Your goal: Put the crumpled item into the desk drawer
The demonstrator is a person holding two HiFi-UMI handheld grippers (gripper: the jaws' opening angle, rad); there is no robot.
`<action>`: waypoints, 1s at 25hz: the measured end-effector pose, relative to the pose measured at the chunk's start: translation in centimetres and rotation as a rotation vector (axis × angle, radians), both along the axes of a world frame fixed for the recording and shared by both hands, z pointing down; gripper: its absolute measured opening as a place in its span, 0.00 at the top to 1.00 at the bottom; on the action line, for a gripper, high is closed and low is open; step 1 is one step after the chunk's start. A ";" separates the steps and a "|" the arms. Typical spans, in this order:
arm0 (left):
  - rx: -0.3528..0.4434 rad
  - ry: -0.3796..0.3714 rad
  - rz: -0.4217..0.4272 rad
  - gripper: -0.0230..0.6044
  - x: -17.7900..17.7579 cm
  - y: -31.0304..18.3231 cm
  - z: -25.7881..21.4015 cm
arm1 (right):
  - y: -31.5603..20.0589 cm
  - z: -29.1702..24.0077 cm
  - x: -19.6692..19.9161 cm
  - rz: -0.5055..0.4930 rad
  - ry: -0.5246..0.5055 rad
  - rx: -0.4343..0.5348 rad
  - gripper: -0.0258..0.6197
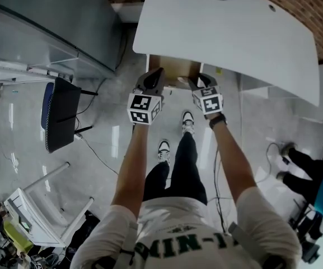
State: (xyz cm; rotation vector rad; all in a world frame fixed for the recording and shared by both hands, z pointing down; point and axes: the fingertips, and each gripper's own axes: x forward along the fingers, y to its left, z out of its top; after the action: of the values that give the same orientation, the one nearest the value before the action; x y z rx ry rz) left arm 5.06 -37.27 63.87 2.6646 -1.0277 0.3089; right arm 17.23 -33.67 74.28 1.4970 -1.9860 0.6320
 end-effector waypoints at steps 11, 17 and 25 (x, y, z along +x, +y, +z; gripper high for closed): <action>0.058 0.008 -0.052 0.97 -0.7 1.5 -9.6 | 1.0 -13.5 1.0 0.152 -0.036 0.264 0.81; 0.110 0.004 -0.082 0.97 -1.3 1.5 -14.6 | 1.2 -21.4 1.2 0.207 -0.046 0.399 0.87; 0.165 0.004 -0.107 0.97 -1.8 2.5 -20.9 | 2.9 -28.0 1.8 0.258 -0.025 0.468 0.92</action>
State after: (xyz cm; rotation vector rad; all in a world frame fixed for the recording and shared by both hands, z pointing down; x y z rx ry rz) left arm 3.28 -34.75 43.01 2.7390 -1.2398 0.2049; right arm 19.03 -30.81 46.30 2.0540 -2.0698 0.2926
